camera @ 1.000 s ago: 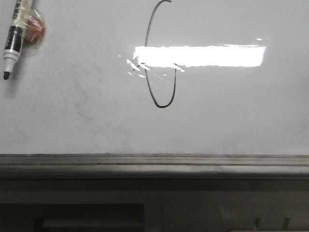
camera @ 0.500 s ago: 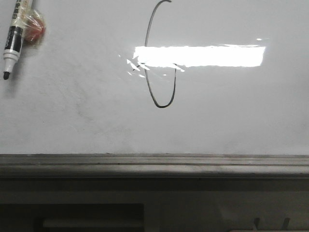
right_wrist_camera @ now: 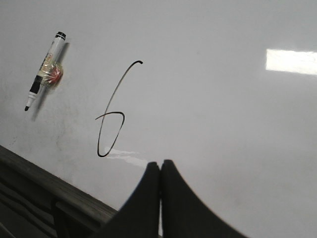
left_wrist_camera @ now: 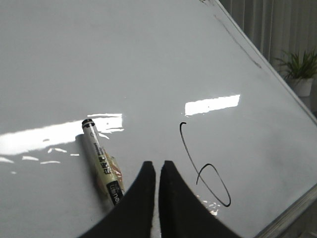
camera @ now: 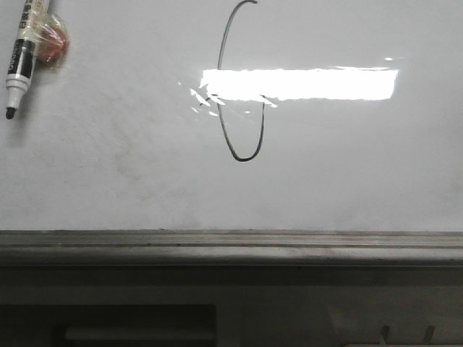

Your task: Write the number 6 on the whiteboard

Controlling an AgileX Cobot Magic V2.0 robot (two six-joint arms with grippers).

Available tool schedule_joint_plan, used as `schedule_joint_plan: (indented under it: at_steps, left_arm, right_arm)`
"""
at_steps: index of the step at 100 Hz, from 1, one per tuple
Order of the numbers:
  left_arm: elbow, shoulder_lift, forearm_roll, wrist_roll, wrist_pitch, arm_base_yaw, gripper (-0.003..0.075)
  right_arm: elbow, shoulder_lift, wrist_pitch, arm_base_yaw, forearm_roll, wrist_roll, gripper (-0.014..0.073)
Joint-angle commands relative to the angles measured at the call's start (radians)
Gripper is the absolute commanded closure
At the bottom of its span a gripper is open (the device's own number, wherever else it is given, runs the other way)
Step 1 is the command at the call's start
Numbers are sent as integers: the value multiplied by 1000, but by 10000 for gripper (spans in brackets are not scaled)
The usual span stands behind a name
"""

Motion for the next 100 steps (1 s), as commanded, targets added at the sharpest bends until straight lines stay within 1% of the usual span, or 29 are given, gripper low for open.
schedule_joint_plan:
  at_steps: [1, 5, 10, 12, 15, 21, 28, 43, 53, 72, 86, 90, 100]
  left_arm:
    - [-21, 13, 226, -141, 12, 13, 740]
    - [-15, 18, 378, -259, 1, 35, 740]
    - [-9, 25, 563, -482, -1, 70, 740]
    - [-7, 24, 640, -535, 4, 89, 740]
    - [-2, 24, 733, -657, 12, 116, 740]
    - [6, 24, 913, -819, 31, 185, 740]
    - [21, 24, 1046, -958, 34, 266, 740]
    - [59, 24, 1217, -1172, 32, 427, 740]
    - [95, 24, 1288, -1241, 27, 514, 740]
    - [140, 11, 1312, -1243, 13, 635, 740]
    - [218, -47, 1331, -1298, -57, 681, 740]
    - [215, -51, 1343, -1318, -10, 687, 740]
    - [215, -49, 1358, -1323, -3, 689, 740]
  right_arm:
    - [-27, 10, -71, -9, 18, -8, 661]
    - [-27, 10, -71, -9, 18, -8, 661]
    - [-27, 10, -71, -9, 18, -8, 661]
    - [-27, 10, -71, -9, 18, -8, 661]
    - [-27, 10, -71, -9, 18, -8, 661]
    - [-27, 10, -71, -9, 18, -8, 661]
    - [-27, 10, -71, -9, 18, -8, 661]
    - [-27, 10, -71, -9, 18, -8, 661]
    - [-27, 10, -71, -9, 18, -8, 661]
    - [-27, 10, -71, -9, 18, -8, 661]
    - [-27, 10, -71, -9, 18, -8, 661]
    - [-27, 10, -71, -9, 18, -8, 661]
    - [-27, 10, -71, -9, 18, -8, 661]
